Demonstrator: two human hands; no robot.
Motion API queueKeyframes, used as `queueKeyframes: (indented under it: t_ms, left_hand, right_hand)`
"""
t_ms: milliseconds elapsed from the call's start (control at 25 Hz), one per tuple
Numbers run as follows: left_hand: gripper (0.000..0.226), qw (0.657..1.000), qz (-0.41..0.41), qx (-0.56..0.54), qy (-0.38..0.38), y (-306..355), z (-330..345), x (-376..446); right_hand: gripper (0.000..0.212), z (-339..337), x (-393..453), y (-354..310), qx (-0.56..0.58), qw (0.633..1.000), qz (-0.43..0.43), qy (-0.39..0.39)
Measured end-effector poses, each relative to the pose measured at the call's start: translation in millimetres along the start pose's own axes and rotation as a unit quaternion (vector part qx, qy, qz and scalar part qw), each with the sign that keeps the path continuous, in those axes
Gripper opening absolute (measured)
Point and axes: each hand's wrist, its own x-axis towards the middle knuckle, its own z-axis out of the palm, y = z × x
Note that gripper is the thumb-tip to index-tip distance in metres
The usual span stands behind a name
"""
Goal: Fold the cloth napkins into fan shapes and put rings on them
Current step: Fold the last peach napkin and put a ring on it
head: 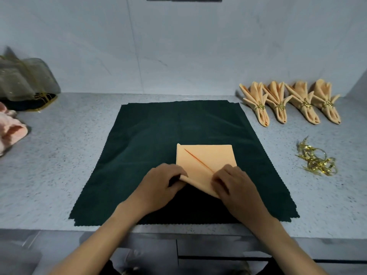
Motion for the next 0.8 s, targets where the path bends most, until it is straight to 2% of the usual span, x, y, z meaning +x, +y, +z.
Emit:
queueKeyframes:
  t_ms: [80,160,240,360,400,680,800]
  left_hand:
    - [0.021,0.994,-0.055,-0.089,-0.037,-2.3,-6.1,14.6]
    - [0.033,0.988,-0.092,-0.119,-0.026,-5.0,-5.1,28.1]
    - [0.035,0.989,-0.120,-0.091,-0.010,-6.5,2.0,37.0]
    - [0.029,0.985,-0.154,-0.072,0.027,-2.0,10.3,42.0]
    - [0.027,0.983,-0.164,-0.068,0.043,0.7,11.4,42.3]
    - [0.016,0.981,-0.162,-0.039,0.103,5.4,17.9,38.7]
    - [0.009,0.980,-0.154,-0.031,0.121,7.8,21.5,38.5]
  right_hand:
    - [0.048,-6.2,0.4,8.5,0.061,0.997,0.021,-0.036]
    - [0.055,-9.9,0.9,9.3,0.071,0.994,0.039,-0.069]
    - [0.047,-9.3,0.4,8.9,0.071,0.995,0.048,-0.045]
    - [0.014,-9.9,1.8,6.6,0.096,0.991,0.093,-0.003]
    - [0.010,-11.4,2.4,5.3,0.099,0.990,0.104,0.001]
    - [0.015,-7.8,-0.9,3.2,0.003,0.996,0.087,-0.013]
    - [0.017,-2.6,-2.5,0.9,-0.046,0.997,0.061,0.006]
